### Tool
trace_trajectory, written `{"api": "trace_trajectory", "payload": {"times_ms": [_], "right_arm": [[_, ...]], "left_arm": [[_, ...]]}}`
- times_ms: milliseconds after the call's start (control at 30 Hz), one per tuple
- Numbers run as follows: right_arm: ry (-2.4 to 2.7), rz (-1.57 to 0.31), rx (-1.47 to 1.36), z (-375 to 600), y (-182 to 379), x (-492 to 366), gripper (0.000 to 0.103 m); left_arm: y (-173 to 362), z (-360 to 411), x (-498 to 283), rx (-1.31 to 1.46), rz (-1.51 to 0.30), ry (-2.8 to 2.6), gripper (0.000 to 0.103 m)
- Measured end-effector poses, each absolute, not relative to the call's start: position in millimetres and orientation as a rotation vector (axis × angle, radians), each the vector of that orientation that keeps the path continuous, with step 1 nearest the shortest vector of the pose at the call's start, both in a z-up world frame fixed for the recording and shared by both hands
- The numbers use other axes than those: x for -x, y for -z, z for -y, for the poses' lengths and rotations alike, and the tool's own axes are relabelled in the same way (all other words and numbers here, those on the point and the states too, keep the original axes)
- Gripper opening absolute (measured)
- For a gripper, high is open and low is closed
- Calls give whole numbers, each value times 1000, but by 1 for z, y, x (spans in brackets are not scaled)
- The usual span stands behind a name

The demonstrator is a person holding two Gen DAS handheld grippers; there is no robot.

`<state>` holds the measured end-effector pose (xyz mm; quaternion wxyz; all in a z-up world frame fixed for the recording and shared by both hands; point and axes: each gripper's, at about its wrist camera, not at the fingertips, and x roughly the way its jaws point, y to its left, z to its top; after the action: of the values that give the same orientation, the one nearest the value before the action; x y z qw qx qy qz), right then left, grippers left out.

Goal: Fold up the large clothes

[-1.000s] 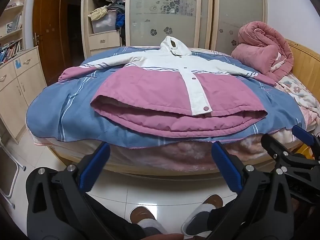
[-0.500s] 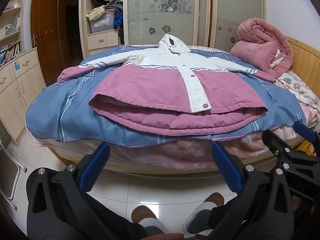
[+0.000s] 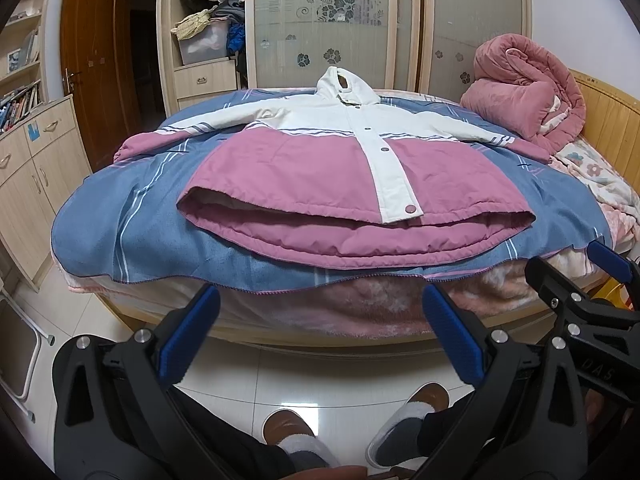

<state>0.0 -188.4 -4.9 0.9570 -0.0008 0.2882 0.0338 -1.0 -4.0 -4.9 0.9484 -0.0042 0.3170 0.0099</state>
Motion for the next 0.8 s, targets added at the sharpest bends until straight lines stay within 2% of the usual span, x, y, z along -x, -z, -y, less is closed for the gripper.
{"api": "trace_trajectory", "payload": {"times_ms": [800], "right_arm": [[-63,-586,1,190,8,1,102]], "left_arm": [[6,5,4,6,-650,-17,101]]}}
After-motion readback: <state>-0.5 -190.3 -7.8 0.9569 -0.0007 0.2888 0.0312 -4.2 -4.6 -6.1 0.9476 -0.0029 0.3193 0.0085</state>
